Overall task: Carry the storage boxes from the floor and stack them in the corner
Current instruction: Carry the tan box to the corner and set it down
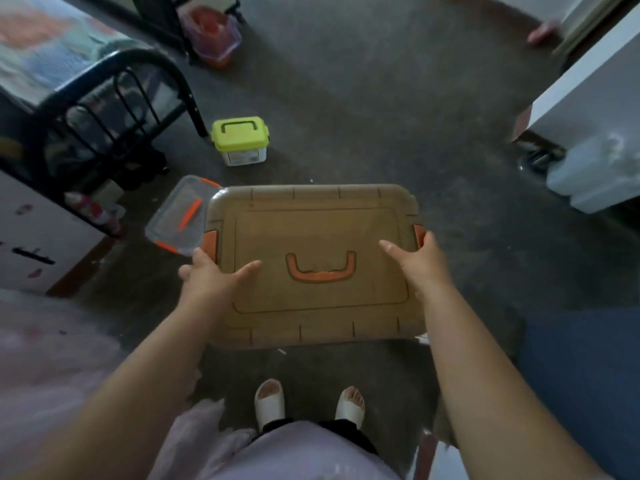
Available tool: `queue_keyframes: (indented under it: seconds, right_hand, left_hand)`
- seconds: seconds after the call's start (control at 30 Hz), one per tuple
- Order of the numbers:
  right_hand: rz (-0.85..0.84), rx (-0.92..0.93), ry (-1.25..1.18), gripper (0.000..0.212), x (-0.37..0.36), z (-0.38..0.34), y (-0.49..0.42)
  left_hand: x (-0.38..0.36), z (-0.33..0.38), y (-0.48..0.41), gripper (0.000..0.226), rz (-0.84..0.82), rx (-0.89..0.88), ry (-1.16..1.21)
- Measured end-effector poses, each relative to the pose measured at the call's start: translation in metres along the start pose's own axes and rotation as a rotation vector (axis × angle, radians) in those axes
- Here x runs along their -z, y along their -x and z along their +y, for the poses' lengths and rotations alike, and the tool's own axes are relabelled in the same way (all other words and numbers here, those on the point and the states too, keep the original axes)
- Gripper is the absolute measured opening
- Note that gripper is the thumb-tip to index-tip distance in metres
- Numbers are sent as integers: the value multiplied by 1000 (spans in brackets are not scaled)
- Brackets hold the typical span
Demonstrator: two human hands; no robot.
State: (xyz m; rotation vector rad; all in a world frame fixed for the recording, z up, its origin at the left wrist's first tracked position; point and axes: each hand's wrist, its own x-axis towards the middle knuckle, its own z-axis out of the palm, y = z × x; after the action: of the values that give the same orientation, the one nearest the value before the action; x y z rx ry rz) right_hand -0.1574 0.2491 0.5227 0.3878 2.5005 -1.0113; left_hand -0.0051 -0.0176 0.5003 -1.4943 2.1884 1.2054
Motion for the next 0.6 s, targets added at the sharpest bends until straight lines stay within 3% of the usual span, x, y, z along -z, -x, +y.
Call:
queue_keyframes:
  seconds: [0.17,0.47,0.6]
  right_hand:
    - [10,89,-116,84,33,-29,19]
    - [118,199,-174,79,74,-54,-26]
    - [76,223,-193,76,102,-69,-76]
  left_hand:
    - [37,24,9,104,37,-114,-24]
    - [42,94,-2,106,33,-208,-60]
    - [31,152,-19,87,50,-264,-64]
